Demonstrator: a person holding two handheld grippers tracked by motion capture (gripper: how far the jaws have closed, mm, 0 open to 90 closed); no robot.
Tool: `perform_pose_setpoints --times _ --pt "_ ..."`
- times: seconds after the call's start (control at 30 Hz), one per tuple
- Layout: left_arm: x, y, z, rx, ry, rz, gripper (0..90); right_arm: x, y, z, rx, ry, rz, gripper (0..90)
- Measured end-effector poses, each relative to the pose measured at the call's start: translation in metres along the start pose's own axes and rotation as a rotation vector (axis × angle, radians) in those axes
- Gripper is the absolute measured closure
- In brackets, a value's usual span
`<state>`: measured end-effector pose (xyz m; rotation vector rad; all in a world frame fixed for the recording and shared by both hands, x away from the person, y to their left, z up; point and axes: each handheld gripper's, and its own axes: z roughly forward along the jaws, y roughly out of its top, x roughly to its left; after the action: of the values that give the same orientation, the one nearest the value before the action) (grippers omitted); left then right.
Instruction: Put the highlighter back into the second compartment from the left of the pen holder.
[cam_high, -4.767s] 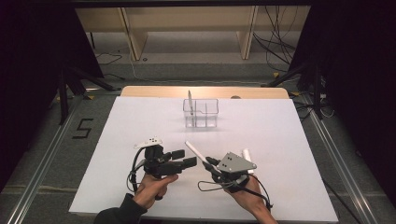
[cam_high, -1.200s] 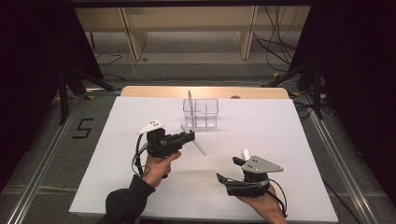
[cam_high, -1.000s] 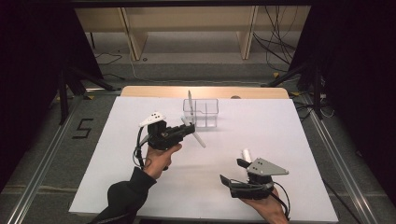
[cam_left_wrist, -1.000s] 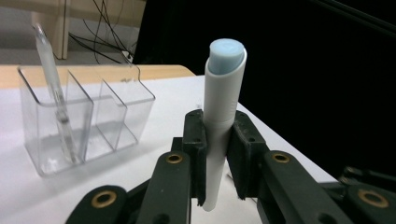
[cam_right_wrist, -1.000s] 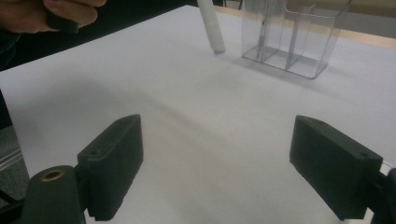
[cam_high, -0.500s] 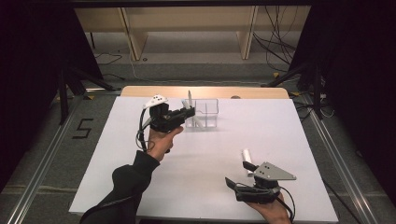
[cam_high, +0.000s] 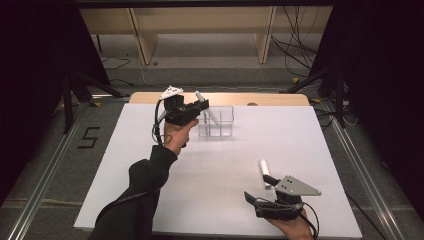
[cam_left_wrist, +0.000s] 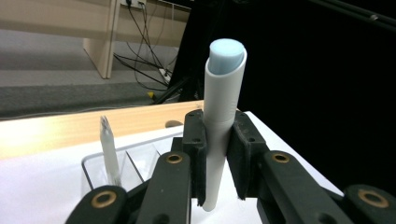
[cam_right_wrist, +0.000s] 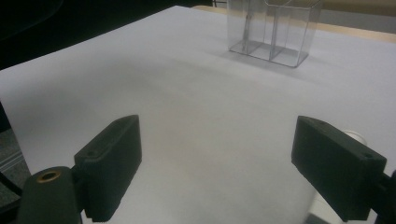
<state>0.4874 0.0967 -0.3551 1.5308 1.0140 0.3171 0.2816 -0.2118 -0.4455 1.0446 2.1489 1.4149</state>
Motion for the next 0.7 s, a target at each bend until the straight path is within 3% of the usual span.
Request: perform_pose_setpoints --times 0.23,0.7 --pt "0.008 0.005 0.019 0.011 0.049 0.014 78.0 0.001 -0.001 0.000 -0.001 0.004 0.001 16.5" --pt "0.014 0.007 0.040 0.022 0.084 0.004 78.0 0.000 -0.003 0.000 0.003 0.009 0.005 16.6"
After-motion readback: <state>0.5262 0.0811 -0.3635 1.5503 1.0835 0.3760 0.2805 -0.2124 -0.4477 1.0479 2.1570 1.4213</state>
